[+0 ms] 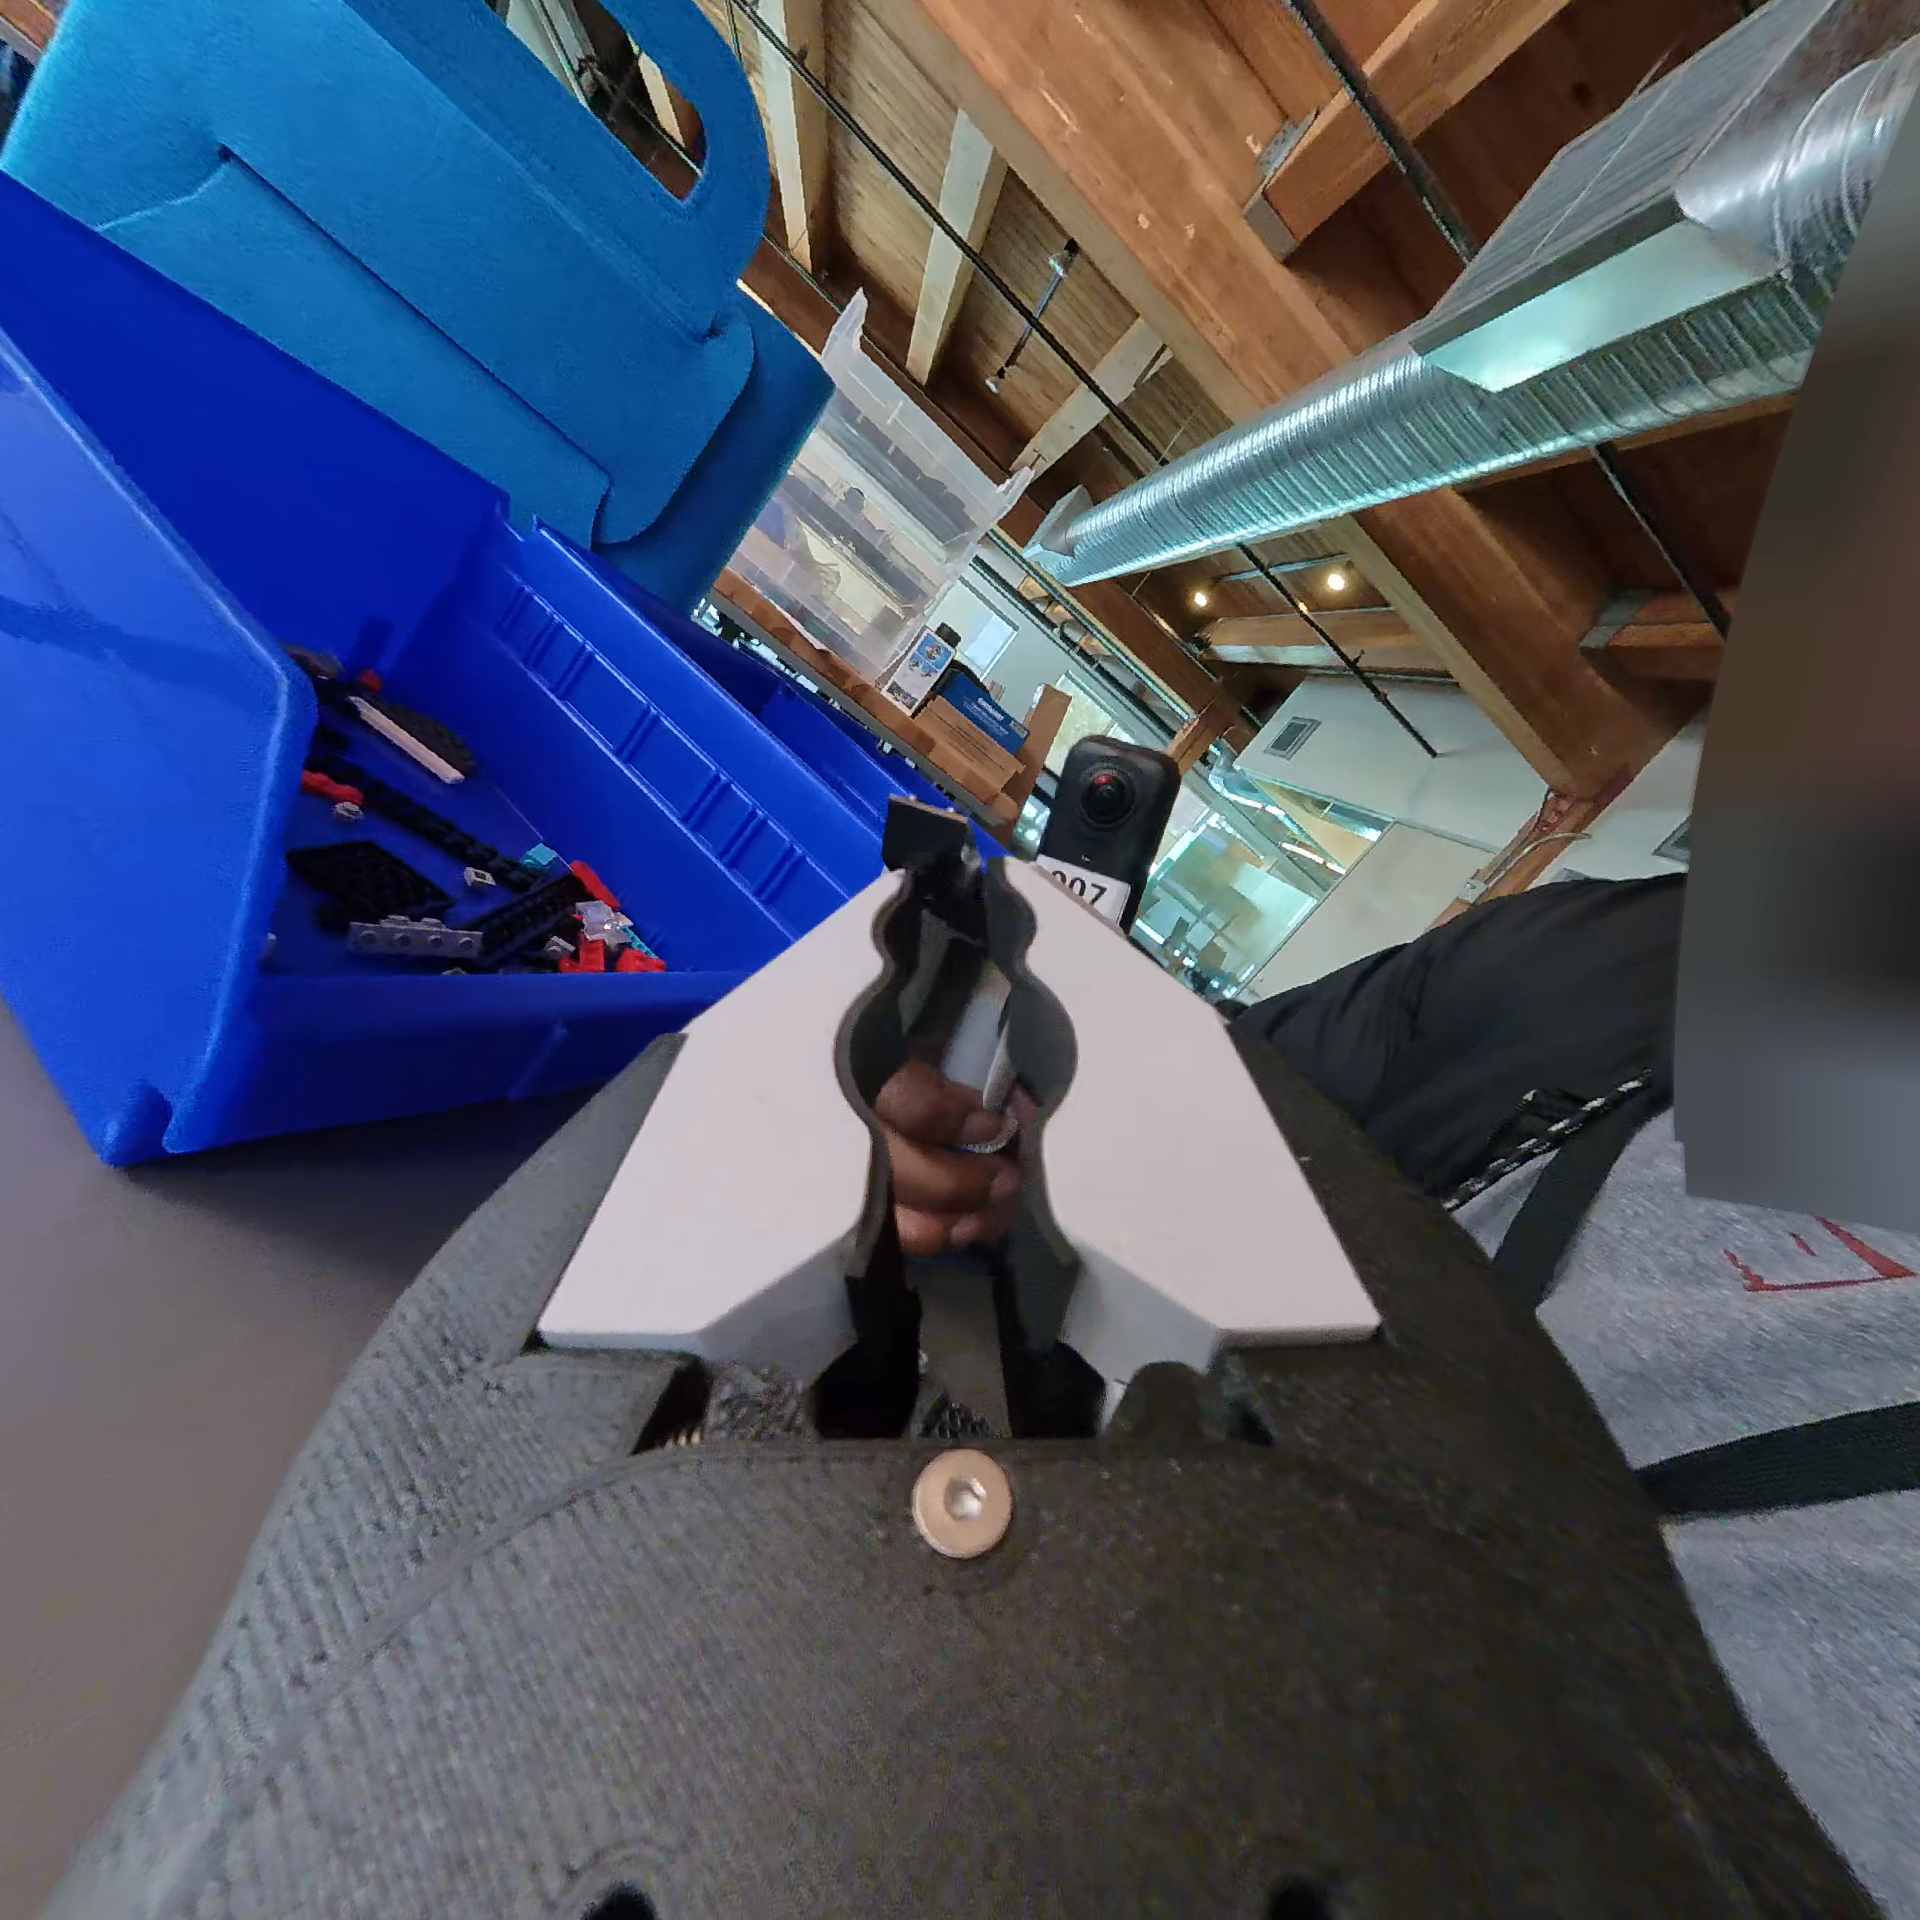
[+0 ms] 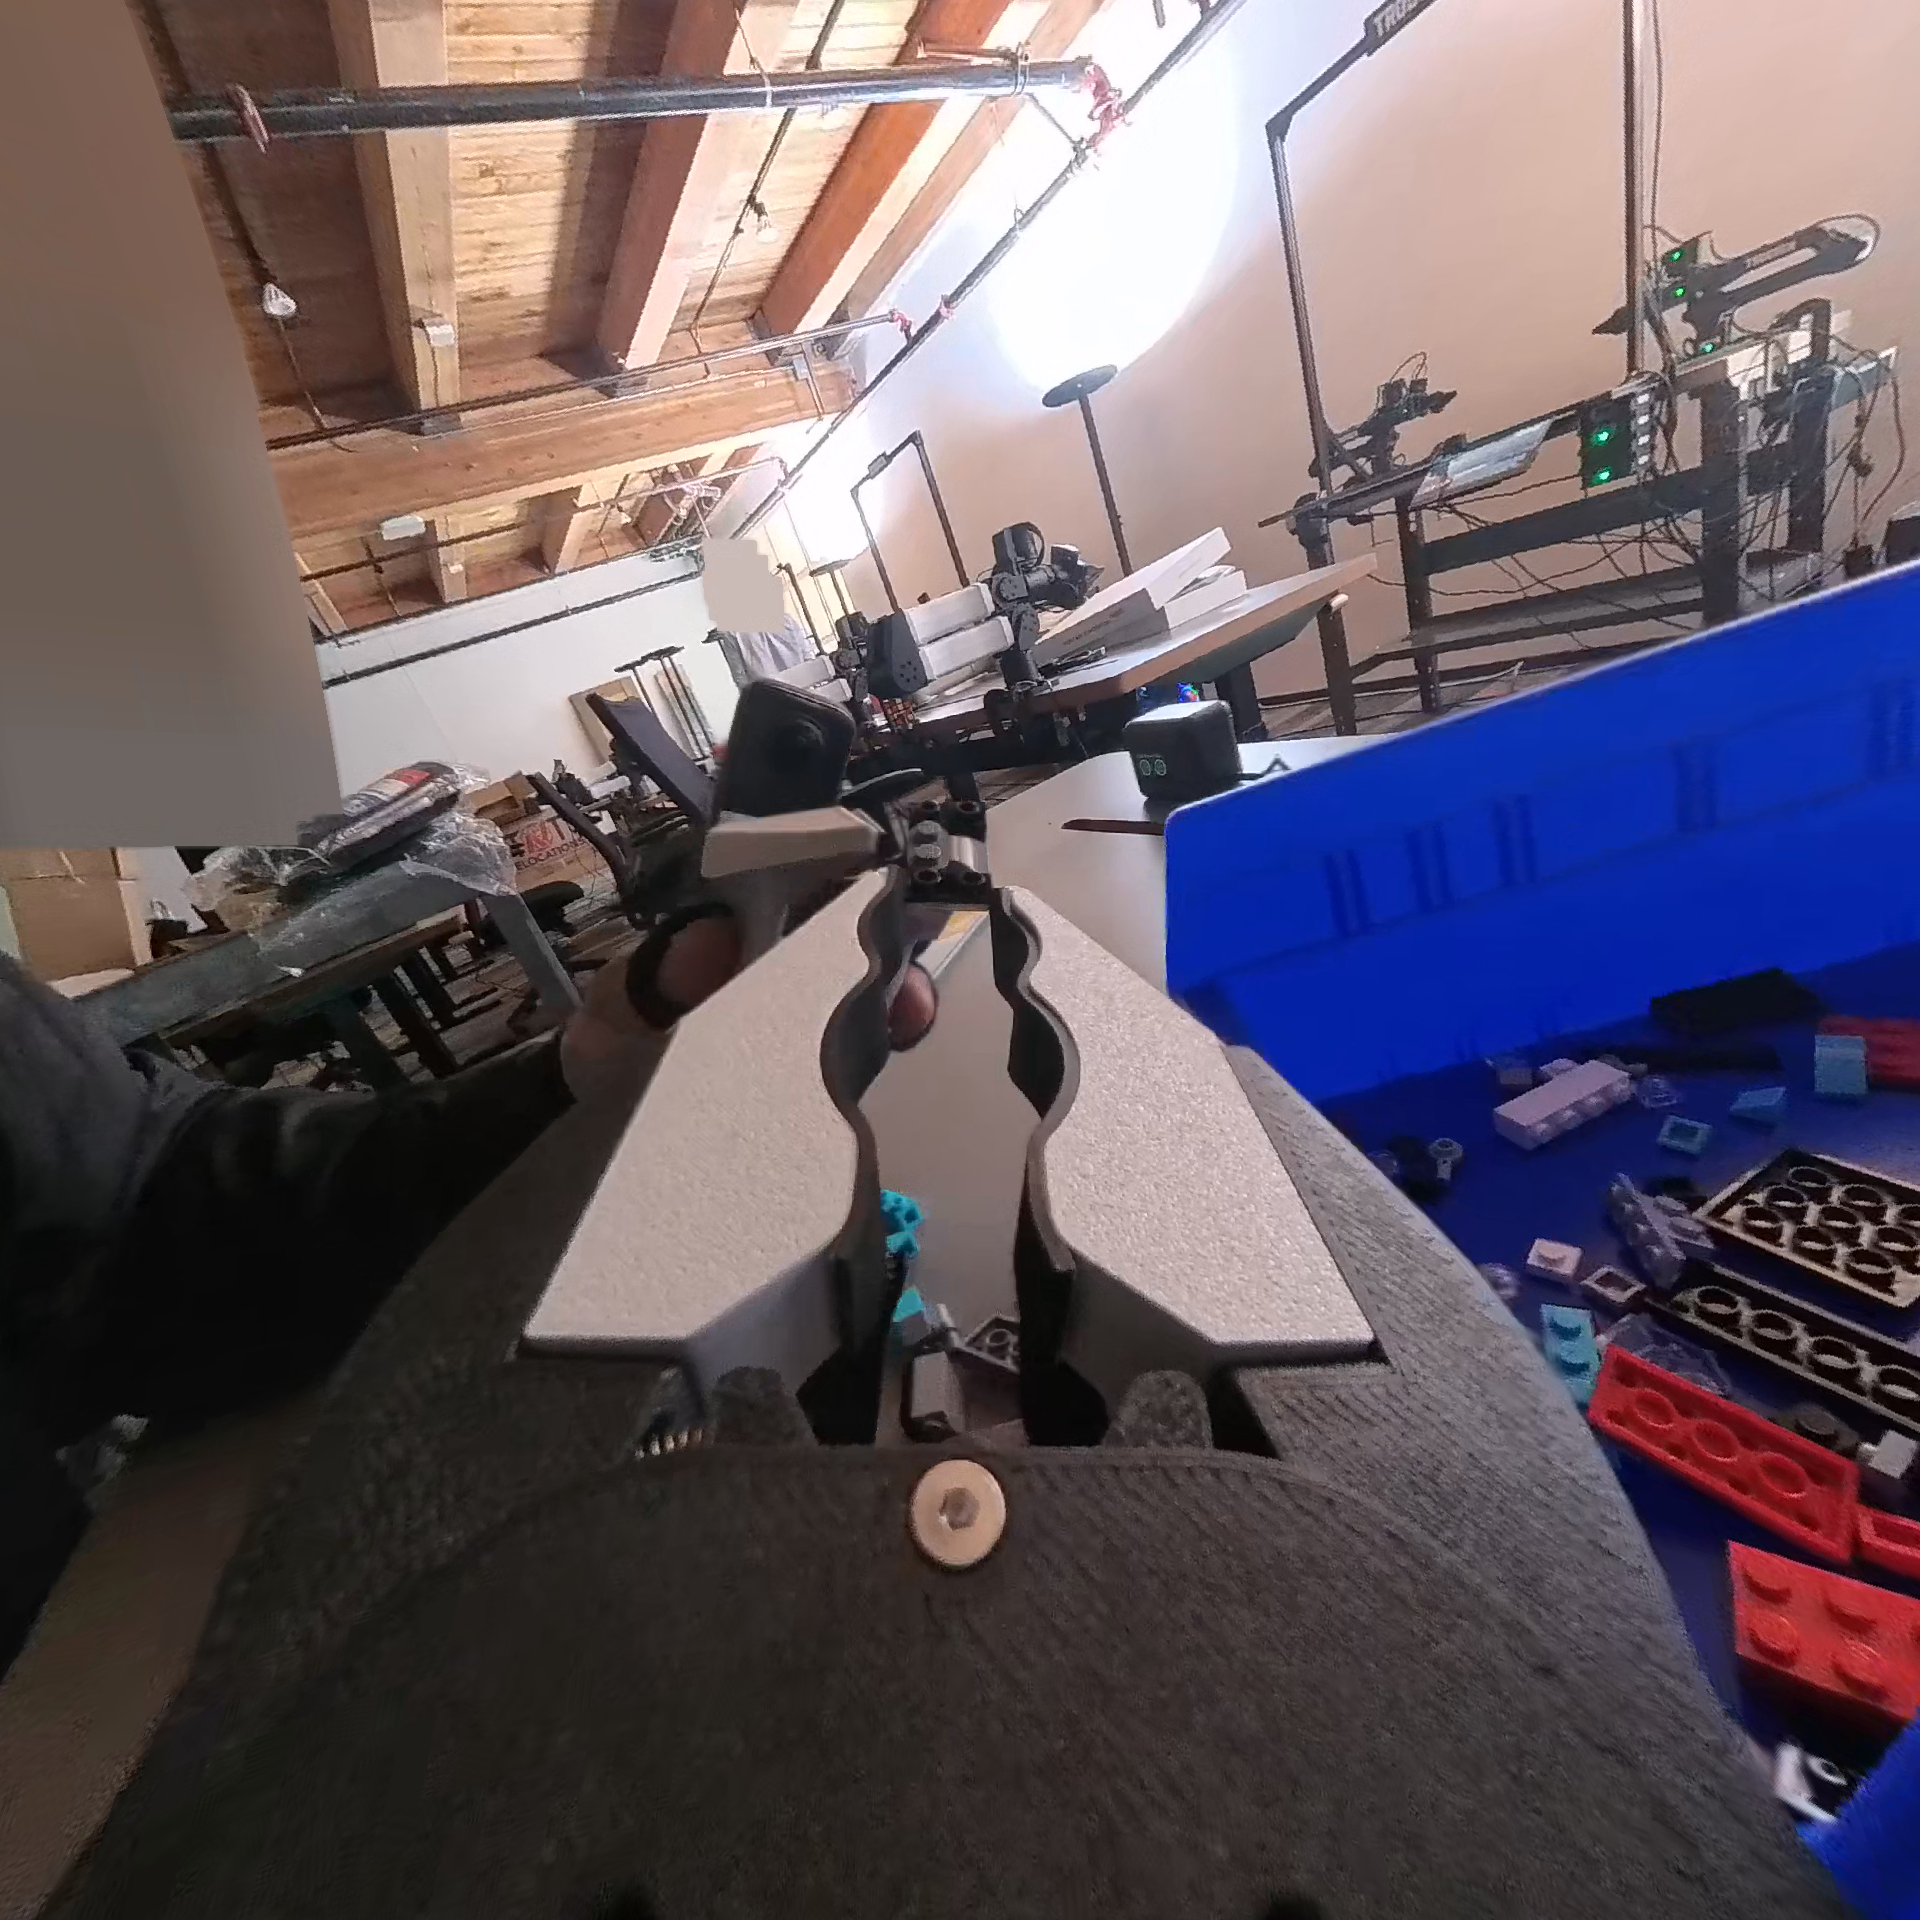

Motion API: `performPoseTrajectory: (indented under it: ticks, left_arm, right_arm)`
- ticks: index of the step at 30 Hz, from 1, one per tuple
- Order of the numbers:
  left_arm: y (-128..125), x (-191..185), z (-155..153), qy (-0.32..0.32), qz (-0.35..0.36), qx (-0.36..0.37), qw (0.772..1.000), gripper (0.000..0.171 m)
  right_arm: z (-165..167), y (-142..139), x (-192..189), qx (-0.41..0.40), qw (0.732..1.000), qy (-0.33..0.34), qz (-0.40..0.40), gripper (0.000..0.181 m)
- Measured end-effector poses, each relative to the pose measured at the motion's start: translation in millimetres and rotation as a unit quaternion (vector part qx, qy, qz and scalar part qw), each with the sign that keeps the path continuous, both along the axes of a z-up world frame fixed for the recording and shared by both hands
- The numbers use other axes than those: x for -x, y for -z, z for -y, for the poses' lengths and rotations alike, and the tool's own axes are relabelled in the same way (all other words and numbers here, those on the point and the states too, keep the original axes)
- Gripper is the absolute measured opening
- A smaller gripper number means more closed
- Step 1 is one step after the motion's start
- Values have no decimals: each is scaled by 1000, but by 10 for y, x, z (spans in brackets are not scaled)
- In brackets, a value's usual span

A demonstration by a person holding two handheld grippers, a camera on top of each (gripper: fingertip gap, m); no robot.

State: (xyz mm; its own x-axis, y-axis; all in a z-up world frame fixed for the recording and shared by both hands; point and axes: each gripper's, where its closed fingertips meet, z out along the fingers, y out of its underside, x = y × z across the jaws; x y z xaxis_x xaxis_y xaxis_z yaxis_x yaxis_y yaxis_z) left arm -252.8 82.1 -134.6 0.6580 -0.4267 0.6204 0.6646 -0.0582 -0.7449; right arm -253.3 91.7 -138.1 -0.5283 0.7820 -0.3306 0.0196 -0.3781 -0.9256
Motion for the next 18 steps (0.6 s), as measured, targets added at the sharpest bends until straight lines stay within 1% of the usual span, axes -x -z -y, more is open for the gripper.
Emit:
performPoseTrajectory:
  ticks: [2,4,7,9,12,14,18]
  left_arm:
    - [-7,77,11,-7,17,1,1000,27]
    - [0,119,22,-5,29,7,1000,34]
    - [74,103,11,12,30,35,999,49]
    - [83,103,10,14,36,38,999,50]
    - [133,107,-2,13,37,53,998,44]
    - [130,127,4,4,34,52,998,27]
    - [80,216,39,-23,27,35,999,3]
  right_arm:
    - [-25,10,16,-28,999,16,-4,17]
    - [-29,28,29,-69,997,29,-9,17]
    - [-2,55,30,-132,990,44,-24,17]
    - [32,66,21,-163,985,49,-34,17]
    - [61,82,14,-190,979,55,-41,17]
    - [48,76,13,-197,977,63,-44,17]
    - [-41,55,34,-199,975,87,-44,17]
